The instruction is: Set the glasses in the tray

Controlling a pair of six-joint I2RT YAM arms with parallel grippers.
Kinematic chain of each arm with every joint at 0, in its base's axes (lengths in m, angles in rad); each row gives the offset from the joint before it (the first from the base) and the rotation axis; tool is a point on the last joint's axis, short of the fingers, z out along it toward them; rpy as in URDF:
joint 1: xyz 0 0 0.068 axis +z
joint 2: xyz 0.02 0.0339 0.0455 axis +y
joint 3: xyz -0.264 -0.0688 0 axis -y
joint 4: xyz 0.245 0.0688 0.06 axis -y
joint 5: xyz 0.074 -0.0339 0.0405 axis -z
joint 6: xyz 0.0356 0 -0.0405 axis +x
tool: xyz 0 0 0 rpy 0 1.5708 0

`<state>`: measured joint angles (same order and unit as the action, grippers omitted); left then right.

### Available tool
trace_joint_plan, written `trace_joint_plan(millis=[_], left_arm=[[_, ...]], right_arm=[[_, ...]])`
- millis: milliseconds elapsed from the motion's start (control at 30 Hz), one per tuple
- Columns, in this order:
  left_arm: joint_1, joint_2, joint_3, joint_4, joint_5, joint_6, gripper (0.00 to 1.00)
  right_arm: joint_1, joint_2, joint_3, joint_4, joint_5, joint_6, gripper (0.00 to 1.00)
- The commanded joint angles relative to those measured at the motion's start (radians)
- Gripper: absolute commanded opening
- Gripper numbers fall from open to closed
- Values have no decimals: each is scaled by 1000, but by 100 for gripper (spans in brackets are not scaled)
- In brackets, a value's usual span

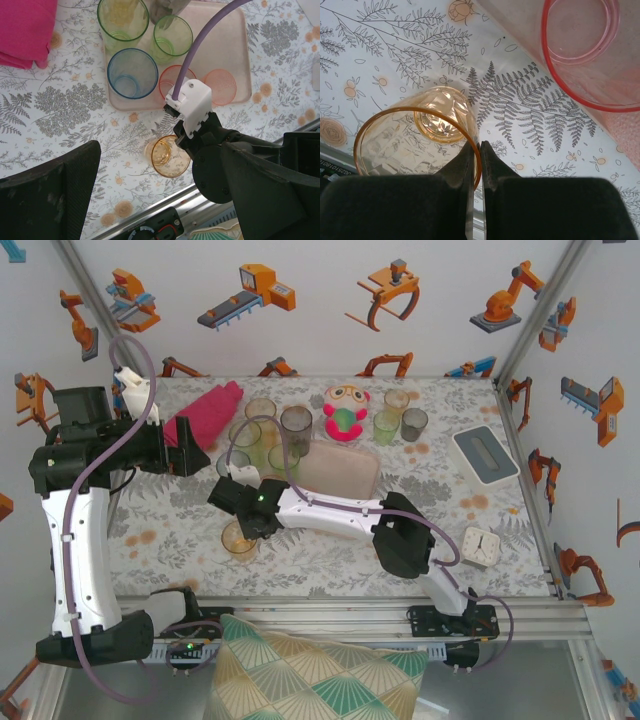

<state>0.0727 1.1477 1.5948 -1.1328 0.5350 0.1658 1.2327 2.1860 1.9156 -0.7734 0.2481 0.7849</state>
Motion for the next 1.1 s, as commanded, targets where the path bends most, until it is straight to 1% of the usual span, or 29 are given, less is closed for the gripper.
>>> trace_joint_plan(millis=[0, 133, 467, 700, 933, 1067], left_arm=[[6, -6, 8, 10, -3, 1, 97], [6, -3, 20, 11, -47, 17, 97], [6, -8, 28, 2, -49, 21, 97], [6, -3, 40, -5, -38, 27, 97], [6, 1, 46, -5, -32, 20, 97], [6, -5, 37, -4, -28, 20, 97]], right_arm=[[-5, -76, -10, -19, 32, -15, 10], [-4, -122, -42, -15, 21, -29, 9], [-4, -177, -52, -47, 8, -49, 9], [-15, -250, -38, -109, 40, -51, 9], [-80, -374, -29, -158, 59, -60, 9], [-137, -440, -37, -175, 79, -83, 9]])
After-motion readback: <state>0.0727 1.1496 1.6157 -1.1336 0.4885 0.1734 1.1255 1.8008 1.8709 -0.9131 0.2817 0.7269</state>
